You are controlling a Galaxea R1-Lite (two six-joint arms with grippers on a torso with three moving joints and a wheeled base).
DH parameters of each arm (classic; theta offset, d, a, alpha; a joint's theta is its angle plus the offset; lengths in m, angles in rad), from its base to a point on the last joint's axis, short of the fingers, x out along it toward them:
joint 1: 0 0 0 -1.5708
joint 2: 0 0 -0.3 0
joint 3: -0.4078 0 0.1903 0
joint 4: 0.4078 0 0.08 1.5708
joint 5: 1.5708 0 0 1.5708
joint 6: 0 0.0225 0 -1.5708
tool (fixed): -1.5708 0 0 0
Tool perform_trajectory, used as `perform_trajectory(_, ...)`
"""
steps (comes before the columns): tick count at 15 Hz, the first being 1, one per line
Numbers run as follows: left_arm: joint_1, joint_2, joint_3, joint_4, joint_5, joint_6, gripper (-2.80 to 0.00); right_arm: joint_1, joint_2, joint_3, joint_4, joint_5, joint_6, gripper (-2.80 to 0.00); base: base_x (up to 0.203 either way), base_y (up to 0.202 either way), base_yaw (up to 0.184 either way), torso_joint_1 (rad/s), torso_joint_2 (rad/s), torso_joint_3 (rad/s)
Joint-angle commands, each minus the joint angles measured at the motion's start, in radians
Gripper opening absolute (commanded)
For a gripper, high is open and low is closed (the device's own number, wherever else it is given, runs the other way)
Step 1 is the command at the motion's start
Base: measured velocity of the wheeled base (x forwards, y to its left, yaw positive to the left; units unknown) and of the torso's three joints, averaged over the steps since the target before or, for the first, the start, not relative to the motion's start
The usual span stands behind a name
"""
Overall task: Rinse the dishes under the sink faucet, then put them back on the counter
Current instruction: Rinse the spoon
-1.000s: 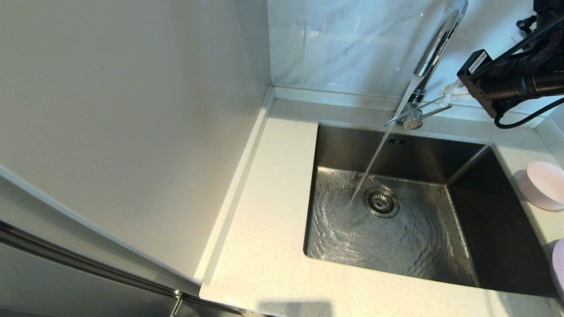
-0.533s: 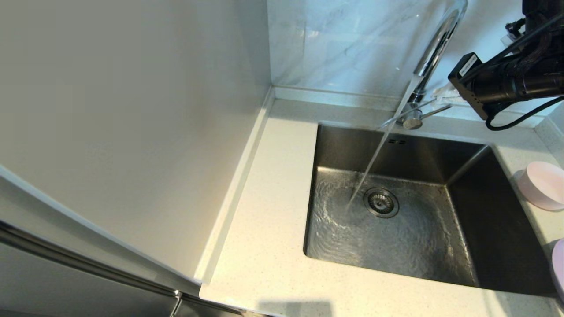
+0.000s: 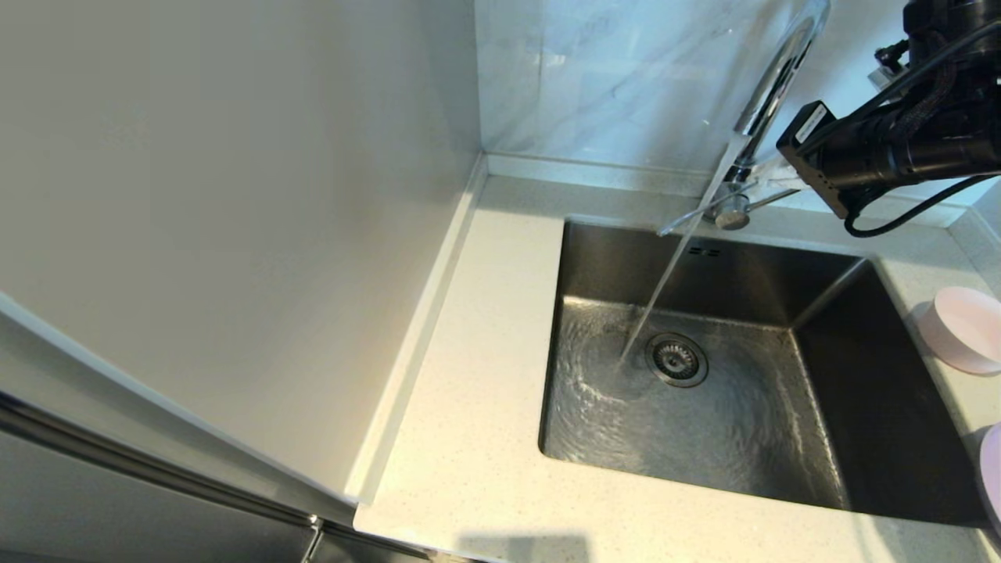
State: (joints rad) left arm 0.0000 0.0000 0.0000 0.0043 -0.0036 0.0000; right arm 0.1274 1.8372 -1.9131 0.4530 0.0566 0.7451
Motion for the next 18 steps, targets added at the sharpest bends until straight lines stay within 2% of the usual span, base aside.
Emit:
perform_trajectory(1, 0.0, 0.0, 0.0, 0.0, -0.001, 0.0, -2.8, 0.007, 0.007, 0.003, 0.003, 0.001, 0.005, -2.8, 0.0, 0.0, 0.0, 0.0, 0.0, 0.0)
perform_trajectory(18, 0.0, 0.0, 0.0, 0.0, -0.001, 0.0, -2.8, 0.035, 0.048, 0.037, -0.061, -0.034, -0.001, -2.8, 0.0, 0.0, 0.0, 0.0, 0.0, 0.0)
